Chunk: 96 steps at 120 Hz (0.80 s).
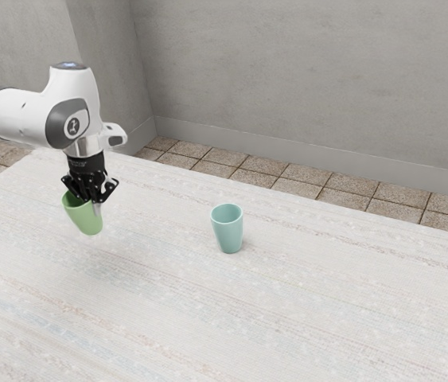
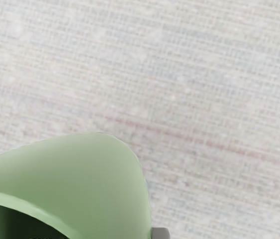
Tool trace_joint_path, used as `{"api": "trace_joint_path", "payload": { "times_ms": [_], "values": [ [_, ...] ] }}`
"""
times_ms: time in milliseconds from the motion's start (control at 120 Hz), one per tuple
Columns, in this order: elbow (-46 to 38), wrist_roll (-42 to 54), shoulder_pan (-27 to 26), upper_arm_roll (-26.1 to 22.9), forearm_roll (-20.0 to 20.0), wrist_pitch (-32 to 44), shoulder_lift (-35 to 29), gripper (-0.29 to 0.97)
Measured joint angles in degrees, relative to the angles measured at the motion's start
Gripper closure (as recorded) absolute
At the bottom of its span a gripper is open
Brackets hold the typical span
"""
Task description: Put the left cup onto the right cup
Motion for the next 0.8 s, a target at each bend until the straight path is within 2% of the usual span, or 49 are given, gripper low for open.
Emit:
{"api": "trace_joint_path", "payload": {
  "times_ms": [175,367,800],
  "values": [
    [4.7,0.09,0.04,-1.37,0.34,-2.92,1.14,0.78],
    [10.04,0.09,0.09,-5.4,-0.06,-6.03,3.93,0.78],
    [16.05,-1.09,0.46,-13.25,-0.5,-8.23,8.69,0.78]
  ]
}}
